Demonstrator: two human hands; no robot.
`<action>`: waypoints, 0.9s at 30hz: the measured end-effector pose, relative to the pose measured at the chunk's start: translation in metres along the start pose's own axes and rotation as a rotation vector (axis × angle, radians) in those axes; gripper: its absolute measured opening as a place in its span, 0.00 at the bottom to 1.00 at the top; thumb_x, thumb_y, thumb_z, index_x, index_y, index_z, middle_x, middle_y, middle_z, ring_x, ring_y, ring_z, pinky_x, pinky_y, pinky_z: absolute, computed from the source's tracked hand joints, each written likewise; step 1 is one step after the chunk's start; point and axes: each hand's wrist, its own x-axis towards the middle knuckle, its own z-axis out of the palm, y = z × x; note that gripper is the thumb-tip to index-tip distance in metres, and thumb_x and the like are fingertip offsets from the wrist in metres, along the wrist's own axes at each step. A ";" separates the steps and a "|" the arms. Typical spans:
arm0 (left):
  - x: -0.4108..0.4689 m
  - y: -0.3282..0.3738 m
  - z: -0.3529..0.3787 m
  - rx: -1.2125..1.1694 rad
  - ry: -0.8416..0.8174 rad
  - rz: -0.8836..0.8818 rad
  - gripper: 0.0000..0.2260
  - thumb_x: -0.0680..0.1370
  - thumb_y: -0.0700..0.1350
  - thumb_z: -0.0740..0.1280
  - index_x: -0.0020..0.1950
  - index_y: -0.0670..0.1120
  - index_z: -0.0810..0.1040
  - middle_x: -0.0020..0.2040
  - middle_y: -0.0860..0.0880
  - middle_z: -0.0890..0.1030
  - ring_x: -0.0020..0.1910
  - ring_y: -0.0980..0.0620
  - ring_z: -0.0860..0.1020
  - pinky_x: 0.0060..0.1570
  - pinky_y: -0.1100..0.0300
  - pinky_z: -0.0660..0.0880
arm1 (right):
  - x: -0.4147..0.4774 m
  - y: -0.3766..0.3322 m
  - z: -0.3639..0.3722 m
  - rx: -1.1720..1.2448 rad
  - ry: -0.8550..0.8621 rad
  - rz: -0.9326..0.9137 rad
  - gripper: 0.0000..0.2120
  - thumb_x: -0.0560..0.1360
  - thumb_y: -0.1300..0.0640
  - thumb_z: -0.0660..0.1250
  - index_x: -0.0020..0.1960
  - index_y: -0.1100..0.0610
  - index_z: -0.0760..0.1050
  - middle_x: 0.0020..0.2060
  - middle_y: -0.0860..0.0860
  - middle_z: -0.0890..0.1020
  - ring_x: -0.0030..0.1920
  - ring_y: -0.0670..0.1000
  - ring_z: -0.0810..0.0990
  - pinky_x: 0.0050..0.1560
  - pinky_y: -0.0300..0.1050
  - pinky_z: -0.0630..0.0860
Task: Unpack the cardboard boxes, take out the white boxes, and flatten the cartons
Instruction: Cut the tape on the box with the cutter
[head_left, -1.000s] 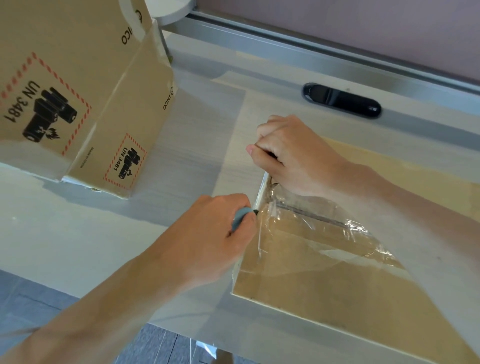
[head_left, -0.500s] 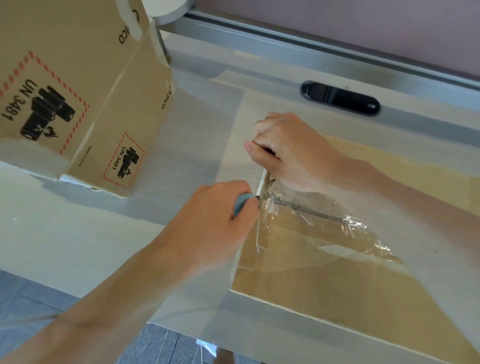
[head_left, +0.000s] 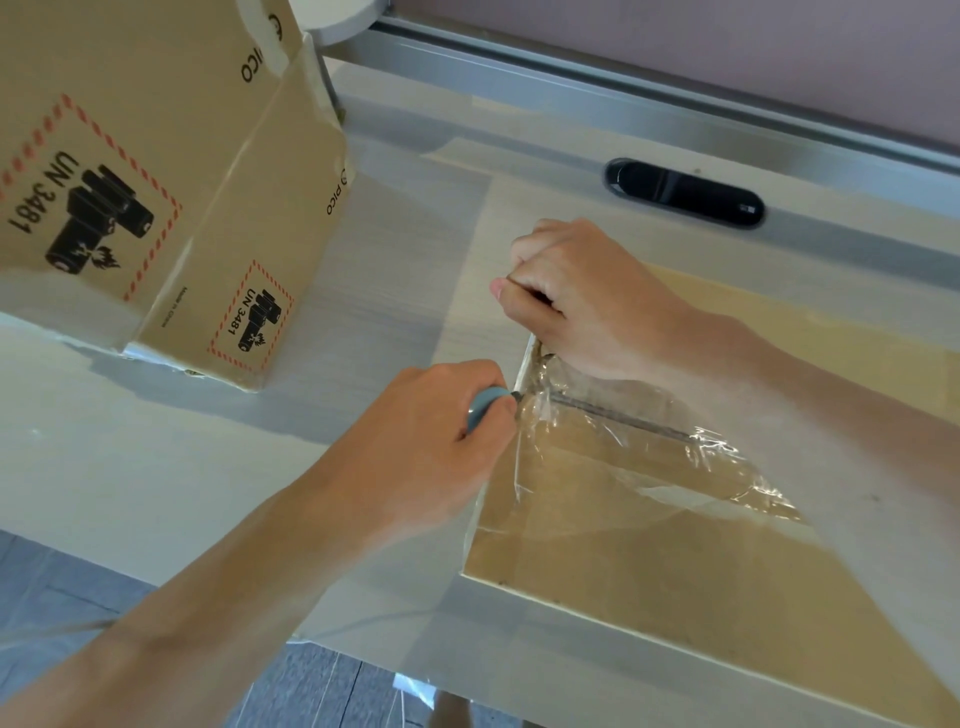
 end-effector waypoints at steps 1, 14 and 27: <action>-0.002 -0.002 0.000 -0.017 -0.012 -0.006 0.15 0.81 0.53 0.59 0.35 0.52 0.70 0.28 0.54 0.72 0.26 0.54 0.70 0.26 0.63 0.66 | 0.000 0.000 0.000 -0.002 -0.001 0.004 0.26 0.84 0.57 0.61 0.28 0.54 0.60 0.27 0.45 0.64 0.34 0.47 0.66 0.41 0.43 0.62; -0.014 -0.003 -0.005 -0.370 -0.219 -0.218 0.16 0.83 0.47 0.64 0.34 0.49 0.73 0.24 0.54 0.68 0.23 0.51 0.68 0.27 0.59 0.66 | -0.001 0.001 0.002 -0.015 -0.019 0.033 0.26 0.84 0.54 0.61 0.28 0.57 0.63 0.28 0.45 0.65 0.35 0.47 0.66 0.44 0.45 0.63; -0.009 0.008 -0.022 -0.102 -0.068 -0.218 0.13 0.85 0.52 0.61 0.42 0.49 0.73 0.28 0.51 0.74 0.28 0.50 0.75 0.33 0.52 0.74 | -0.127 -0.027 -0.062 0.046 0.350 0.523 0.13 0.82 0.48 0.64 0.63 0.53 0.73 0.60 0.45 0.74 0.64 0.47 0.72 0.64 0.51 0.71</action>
